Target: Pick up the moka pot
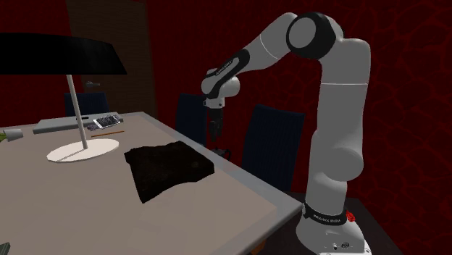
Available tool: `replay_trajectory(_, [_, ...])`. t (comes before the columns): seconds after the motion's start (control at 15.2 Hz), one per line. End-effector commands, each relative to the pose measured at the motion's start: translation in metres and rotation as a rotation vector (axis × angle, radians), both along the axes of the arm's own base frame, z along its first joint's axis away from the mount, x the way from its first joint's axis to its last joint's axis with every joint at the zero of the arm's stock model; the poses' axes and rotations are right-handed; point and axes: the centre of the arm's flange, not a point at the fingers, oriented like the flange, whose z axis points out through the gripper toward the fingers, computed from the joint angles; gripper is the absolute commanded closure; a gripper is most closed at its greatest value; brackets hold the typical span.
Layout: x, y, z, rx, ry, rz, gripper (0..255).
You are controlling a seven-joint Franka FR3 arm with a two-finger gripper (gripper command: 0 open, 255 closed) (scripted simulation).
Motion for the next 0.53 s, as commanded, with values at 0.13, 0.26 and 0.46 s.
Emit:
replay_trajectory(0.13, [0.009, -0.035, -0.022, 0.000, 0.006, -0.008, 0])
replay_trajectory(0.26, [0.009, -0.035, -0.033, 0.000, 0.006, -0.008, 0])
replay_trajectory(0.46, [0.009, -0.035, -0.048, 0.000, 0.006, -0.008, 0])
